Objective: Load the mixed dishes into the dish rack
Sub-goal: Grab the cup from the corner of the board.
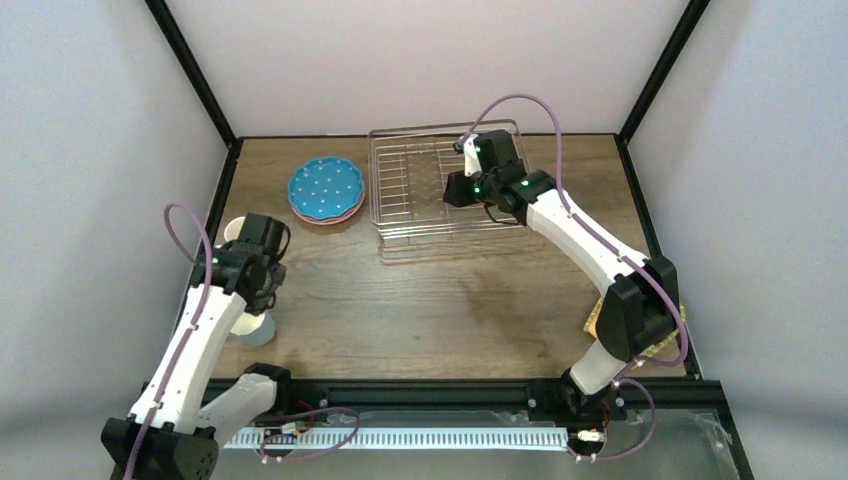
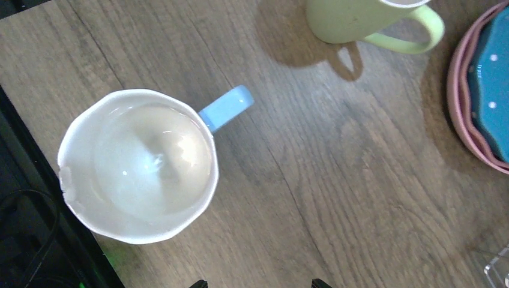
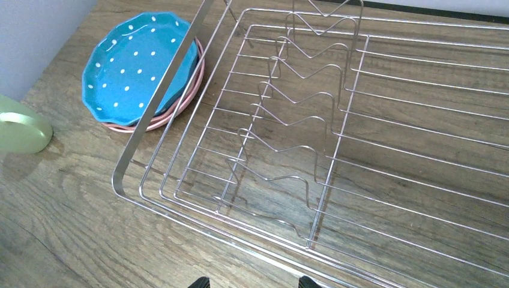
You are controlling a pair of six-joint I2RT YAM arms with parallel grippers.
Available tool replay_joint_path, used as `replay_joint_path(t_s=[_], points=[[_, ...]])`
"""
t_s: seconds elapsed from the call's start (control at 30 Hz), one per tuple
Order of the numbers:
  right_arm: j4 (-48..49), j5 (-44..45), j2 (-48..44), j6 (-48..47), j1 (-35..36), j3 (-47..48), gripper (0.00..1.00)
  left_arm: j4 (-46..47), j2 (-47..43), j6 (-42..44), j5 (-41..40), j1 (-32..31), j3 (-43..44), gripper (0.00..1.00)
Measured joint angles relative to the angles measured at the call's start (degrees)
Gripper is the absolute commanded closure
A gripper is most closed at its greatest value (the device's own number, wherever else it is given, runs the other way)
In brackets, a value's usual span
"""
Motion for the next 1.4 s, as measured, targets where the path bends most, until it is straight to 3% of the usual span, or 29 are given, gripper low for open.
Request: replay_joint_path(t_s=[0.73,1.4], points=[[0.9,-1.0,1.7,0.6,0.0,0.0,0.14,-0.3,2.7,-2.0,-7.3,0.0,-3.5,0.00],[1.7,-1.4,2.7,1.3,0.0,0.0,0.10,2.7,4.7,1.5,-8.7,2.1,-8.4,0.00]])
